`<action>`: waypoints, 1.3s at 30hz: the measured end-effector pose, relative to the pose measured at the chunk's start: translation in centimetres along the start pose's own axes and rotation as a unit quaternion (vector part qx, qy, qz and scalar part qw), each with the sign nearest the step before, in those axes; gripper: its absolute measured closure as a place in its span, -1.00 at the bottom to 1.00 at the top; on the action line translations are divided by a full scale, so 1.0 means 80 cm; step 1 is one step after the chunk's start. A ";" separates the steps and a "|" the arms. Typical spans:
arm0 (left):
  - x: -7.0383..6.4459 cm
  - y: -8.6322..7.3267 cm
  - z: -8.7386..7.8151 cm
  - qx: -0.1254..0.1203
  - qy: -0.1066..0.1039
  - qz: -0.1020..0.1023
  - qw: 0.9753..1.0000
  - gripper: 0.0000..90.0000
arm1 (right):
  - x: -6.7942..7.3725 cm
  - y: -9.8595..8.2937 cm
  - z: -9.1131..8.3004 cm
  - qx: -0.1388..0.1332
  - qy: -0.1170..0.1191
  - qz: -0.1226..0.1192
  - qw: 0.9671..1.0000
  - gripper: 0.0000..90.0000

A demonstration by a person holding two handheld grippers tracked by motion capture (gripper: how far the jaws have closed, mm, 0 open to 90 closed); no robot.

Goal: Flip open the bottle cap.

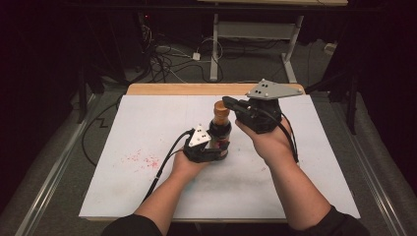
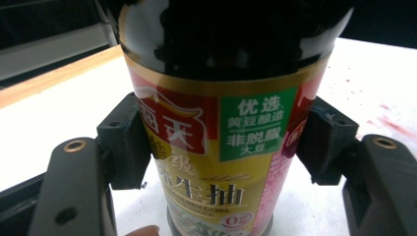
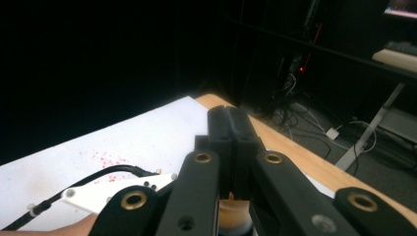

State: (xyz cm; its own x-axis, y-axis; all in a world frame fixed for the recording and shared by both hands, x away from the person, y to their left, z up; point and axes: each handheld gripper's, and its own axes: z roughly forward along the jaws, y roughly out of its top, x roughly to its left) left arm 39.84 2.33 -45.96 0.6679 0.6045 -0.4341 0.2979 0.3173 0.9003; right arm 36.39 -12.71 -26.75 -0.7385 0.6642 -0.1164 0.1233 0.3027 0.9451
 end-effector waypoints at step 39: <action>-0.001 -0.001 0.000 0.002 0.001 0.006 1.000 -0.35 | -0.014 -0.046 0.015 0.069 0.018 0.021 0.997 1.00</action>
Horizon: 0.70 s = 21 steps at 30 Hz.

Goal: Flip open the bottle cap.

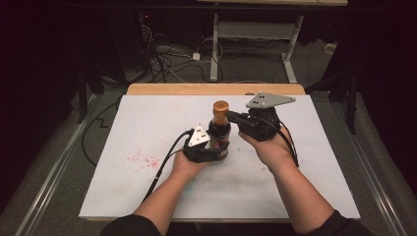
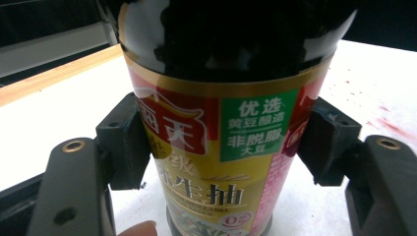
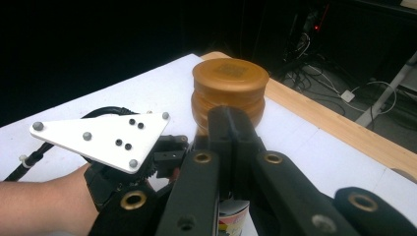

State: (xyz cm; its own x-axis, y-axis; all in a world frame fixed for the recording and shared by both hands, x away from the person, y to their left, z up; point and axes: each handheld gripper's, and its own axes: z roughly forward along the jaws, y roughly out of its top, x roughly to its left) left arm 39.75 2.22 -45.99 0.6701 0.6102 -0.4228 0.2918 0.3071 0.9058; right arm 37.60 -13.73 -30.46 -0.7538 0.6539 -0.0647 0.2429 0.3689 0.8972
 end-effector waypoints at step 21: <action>0.000 0.000 0.000 -0.002 0.003 -0.004 1.000 -0.35 | 0.000 0.009 0.002 -0.014 0.000 0.011 1.000 1.00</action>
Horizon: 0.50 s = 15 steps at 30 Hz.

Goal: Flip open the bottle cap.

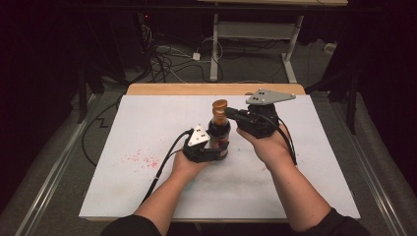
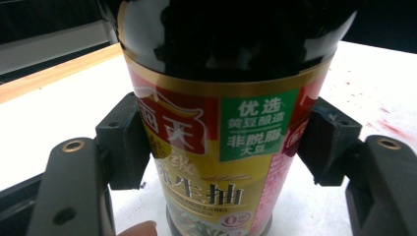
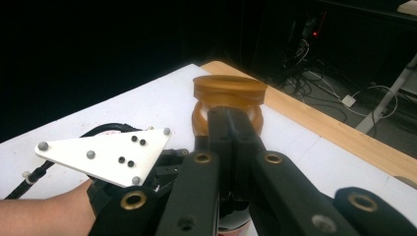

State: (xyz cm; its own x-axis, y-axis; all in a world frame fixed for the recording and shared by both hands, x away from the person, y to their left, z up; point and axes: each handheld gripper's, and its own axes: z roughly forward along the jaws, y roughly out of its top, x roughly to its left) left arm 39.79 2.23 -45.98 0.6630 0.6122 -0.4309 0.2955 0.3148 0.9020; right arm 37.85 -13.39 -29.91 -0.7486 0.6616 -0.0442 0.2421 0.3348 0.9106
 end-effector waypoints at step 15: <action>0.000 0.000 0.000 -0.001 0.000 -0.001 1.000 -0.35 | 0.001 0.009 0.001 -0.006 -0.003 -0.004 1.000 1.00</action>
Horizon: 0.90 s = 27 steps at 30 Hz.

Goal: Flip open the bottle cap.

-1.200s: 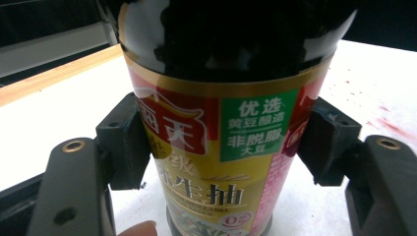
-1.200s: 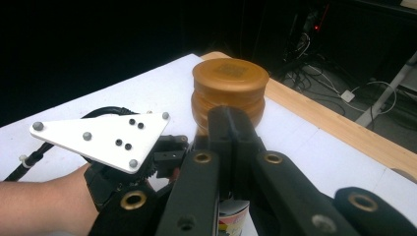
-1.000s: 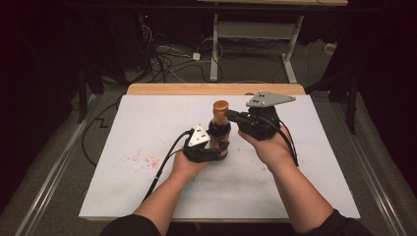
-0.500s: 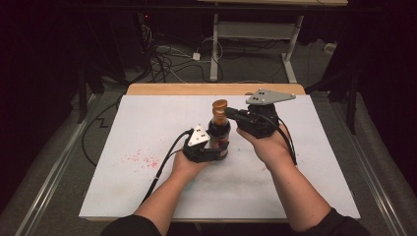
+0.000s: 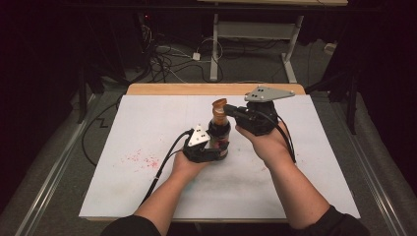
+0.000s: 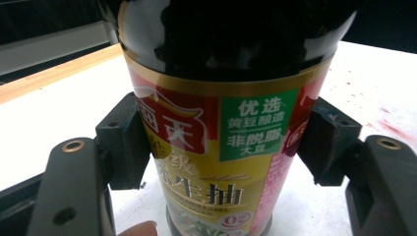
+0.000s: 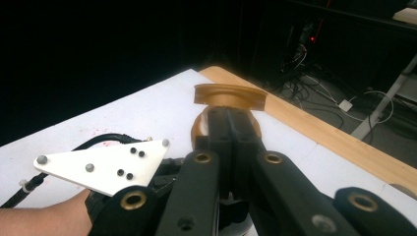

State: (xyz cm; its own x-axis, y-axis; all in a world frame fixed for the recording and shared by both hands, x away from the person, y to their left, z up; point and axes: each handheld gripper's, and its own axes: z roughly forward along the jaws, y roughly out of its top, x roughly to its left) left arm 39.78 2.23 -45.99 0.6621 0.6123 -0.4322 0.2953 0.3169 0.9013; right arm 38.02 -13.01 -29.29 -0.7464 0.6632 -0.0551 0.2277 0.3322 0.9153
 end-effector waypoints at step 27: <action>0.000 0.000 0.000 -0.002 -0.001 -0.004 1.000 -0.36 | -0.003 0.027 0.014 -0.009 0.000 -0.006 1.000 1.00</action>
State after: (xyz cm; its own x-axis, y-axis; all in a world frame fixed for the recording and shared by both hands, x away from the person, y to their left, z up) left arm 39.79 2.24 -45.99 0.6617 0.6075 -0.4394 0.2980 0.3247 0.8977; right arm 39.36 -11.69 -27.74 -0.7487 0.6597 -0.0653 0.2082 0.3275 0.9216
